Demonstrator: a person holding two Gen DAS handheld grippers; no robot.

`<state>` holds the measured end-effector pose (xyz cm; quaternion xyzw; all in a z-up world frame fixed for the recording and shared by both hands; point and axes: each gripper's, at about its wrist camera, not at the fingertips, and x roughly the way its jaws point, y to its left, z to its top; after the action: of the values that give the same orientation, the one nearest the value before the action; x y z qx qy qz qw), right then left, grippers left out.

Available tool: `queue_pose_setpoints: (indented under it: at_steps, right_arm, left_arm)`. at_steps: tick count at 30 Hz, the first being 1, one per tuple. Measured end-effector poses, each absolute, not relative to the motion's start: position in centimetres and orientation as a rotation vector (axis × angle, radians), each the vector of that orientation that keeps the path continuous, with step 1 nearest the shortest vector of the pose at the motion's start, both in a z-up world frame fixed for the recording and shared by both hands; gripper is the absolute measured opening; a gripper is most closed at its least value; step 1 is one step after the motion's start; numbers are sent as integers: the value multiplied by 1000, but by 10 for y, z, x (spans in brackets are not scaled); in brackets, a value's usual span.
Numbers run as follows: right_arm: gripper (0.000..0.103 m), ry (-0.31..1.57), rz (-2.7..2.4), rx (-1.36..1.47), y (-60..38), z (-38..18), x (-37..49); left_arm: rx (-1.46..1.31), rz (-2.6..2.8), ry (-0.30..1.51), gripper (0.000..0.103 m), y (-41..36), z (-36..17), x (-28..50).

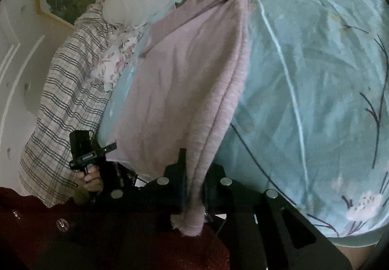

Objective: Fold small clothes

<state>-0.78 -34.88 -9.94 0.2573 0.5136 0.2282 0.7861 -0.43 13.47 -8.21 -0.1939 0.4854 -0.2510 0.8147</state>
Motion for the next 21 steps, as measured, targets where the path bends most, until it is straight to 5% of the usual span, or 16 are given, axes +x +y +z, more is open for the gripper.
queue_pose_setpoints:
  at_steps: [11,21]
  right_arm:
    - [8,852,502,663,-367,-42,37]
    - [8,733,384,601,-390,-7,172]
  left_arm:
    - [-503,-534,752,4,146,-9,17]
    - [-442,-396,576,4,145,52,150]
